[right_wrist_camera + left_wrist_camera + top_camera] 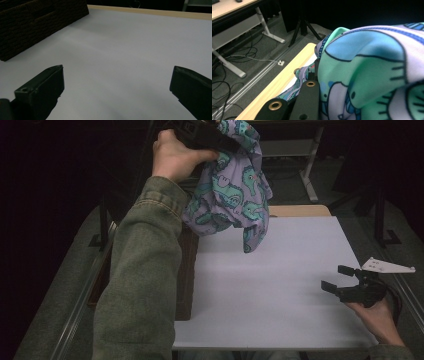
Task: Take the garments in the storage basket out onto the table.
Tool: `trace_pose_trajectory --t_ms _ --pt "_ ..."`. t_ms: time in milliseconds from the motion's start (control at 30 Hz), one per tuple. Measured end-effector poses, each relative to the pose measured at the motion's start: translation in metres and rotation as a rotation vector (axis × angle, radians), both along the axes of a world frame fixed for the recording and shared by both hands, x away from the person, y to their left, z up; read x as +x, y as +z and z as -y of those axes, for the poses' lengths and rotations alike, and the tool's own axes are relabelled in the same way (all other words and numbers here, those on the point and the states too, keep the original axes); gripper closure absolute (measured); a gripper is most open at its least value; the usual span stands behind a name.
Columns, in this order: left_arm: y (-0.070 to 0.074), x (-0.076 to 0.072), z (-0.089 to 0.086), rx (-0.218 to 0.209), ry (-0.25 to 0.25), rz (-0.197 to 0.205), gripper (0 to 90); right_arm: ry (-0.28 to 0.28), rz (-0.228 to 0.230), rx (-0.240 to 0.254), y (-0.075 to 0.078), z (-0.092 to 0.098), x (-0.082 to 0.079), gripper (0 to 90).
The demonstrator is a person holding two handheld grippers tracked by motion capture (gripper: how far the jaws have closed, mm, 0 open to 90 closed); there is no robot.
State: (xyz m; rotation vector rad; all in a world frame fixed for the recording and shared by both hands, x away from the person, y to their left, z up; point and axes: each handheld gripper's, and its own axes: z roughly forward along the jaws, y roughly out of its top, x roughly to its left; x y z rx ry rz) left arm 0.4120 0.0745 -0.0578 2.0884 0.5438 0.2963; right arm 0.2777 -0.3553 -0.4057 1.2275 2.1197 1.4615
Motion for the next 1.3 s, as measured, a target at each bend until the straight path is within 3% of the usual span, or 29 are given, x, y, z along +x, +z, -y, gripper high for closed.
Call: trace_pose_trajectory --t_ms 567,733,900,1133,1300 --pt "-0.028 0.012 0.034 -0.04 -0.021 -0.006 82.9 0.003 0.006 -0.003 -0.001 -0.001 0.0 0.0" --pt "-0.038 0.015 0.041 -0.026 -0.038 -0.006 82.9 0.008 0.008 -0.01 -0.001 -0.001 0.001 0.0" --pt "-0.056 0.02 0.051 -0.015 -0.049 -0.02 82.9 0.009 0.009 -0.008 -0.001 -0.001 0.0 0.0" --pt "-0.079 0.023 0.057 -0.031 -0.064 -0.054 82.9 0.011 0.004 -0.008 -0.001 0.0 0.0 0.0" --pt "-0.108 0.025 0.063 -0.03 -0.076 -0.089 82.8 0.015 0.008 -0.014 -0.001 -0.001 0.001 0.0"
